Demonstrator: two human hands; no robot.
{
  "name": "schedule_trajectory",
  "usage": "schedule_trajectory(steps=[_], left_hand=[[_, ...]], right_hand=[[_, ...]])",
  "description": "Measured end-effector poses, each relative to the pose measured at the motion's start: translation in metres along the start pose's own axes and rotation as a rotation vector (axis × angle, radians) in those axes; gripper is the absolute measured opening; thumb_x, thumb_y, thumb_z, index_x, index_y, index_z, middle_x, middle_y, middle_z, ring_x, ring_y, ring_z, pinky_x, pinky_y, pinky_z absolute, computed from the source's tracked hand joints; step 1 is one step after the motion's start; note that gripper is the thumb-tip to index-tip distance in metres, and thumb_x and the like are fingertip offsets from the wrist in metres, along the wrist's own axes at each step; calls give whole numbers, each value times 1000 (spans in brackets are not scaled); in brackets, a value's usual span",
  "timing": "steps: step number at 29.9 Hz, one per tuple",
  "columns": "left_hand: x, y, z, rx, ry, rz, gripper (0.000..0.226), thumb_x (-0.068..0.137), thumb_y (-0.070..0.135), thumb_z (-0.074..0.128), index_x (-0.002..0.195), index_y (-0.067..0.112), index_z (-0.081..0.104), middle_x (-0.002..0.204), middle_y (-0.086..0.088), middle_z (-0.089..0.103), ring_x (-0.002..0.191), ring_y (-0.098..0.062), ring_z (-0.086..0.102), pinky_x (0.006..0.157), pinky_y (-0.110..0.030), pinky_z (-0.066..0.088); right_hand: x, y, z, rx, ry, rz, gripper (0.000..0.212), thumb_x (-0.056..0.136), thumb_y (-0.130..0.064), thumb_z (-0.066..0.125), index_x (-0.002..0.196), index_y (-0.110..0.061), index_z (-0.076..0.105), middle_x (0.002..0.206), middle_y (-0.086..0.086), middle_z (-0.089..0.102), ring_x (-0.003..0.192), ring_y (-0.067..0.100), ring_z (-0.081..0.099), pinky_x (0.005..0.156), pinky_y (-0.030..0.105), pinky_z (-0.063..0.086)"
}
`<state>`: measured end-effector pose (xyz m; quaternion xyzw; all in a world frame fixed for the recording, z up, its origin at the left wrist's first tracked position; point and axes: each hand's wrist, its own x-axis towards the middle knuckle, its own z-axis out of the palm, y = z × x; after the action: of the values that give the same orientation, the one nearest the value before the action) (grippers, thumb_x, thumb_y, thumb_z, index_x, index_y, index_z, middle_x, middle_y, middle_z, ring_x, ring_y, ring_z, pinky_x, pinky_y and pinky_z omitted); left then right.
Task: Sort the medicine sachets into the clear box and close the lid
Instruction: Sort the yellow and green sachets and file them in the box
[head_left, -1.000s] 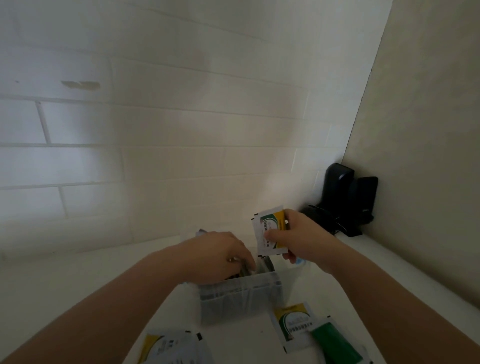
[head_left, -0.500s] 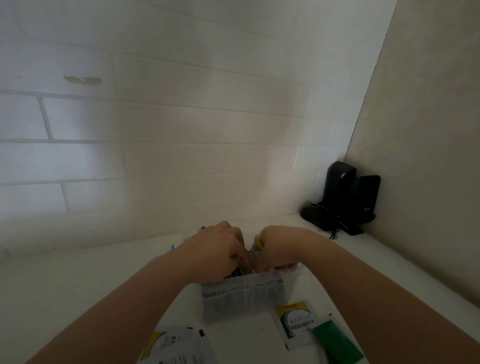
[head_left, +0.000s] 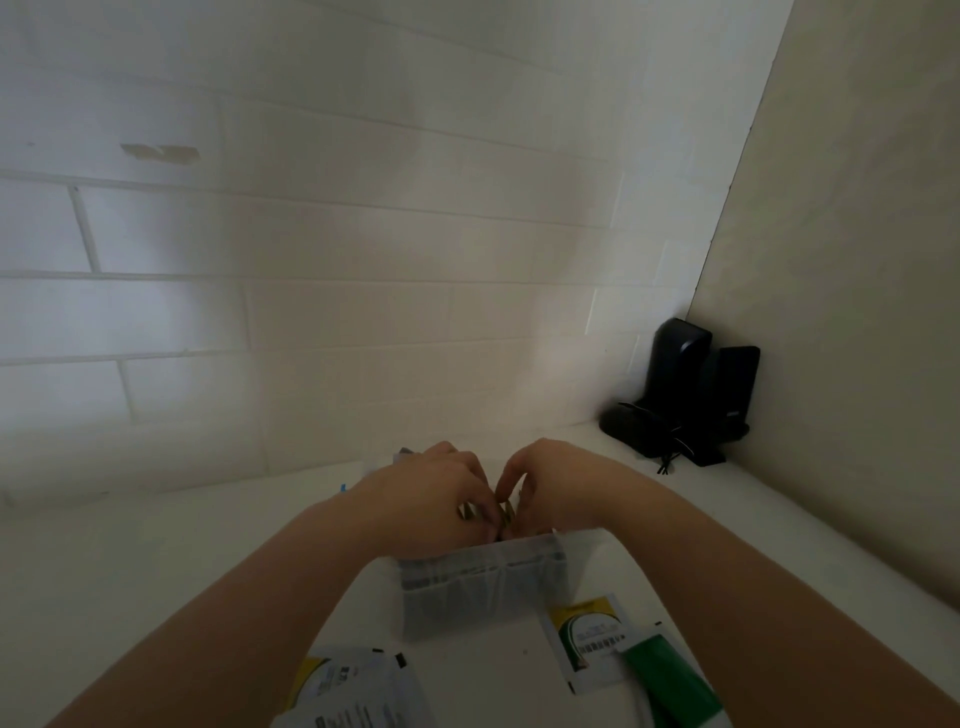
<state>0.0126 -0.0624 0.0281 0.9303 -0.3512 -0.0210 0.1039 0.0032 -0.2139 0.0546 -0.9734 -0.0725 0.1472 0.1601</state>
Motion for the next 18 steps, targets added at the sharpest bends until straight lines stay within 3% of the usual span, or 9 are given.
schedule_trajectory(steps=[5, 8, 12, 14, 18], left_hand=[[1, -4, 3, -10, 12, 17, 19, 83, 39, 55, 100, 41, 65, 117, 10, 53, 111, -11, 39, 96, -42, 37], [0, 0, 0, -59, 67, 41, 17, 82, 38, 58, 97, 39, 66, 114, 9, 55, 107, -9, 41, 94, -38, 39], [-19, 4, -14, -217, 382, 52, 16, 85, 29, 57, 97, 37, 64, 101, 16, 55, 98, -3, 47, 89, -28, 43], [-37, 8, -21, -269, 506, 53, 16, 86, 26, 55, 95, 38, 63, 97, 19, 57, 94, 1, 51, 84, -22, 43], [-78, 34, -12, -398, 579, 110, 17, 84, 25, 55, 90, 37, 66, 88, 21, 63, 87, 3, 58, 76, -7, 43]], right_hand=[[3, -14, -1, -265, -77, 0, 43, 83, -18, 63, 124, -15, 52, 127, 8, 55, 113, 22, 52, 91, 27, 42], [-4, -7, -1, -143, 13, -34, 40, 79, -17, 67, 117, -16, 58, 115, 8, 64, 101, 19, 59, 86, 26, 45], [-34, 19, -12, 248, 327, -129, 24, 82, -14, 61, 104, -24, 62, 86, -4, 71, 76, 4, 64, 77, 26, 53], [-59, 34, -14, 353, 487, -194, 24, 83, -12, 57, 89, -35, 61, 70, -10, 69, 66, -2, 63, 66, 17, 53], [-112, 55, 11, 336, 580, -224, 28, 83, -15, 54, 80, -42, 58, 71, -18, 68, 66, -6, 61, 59, 5, 45]])
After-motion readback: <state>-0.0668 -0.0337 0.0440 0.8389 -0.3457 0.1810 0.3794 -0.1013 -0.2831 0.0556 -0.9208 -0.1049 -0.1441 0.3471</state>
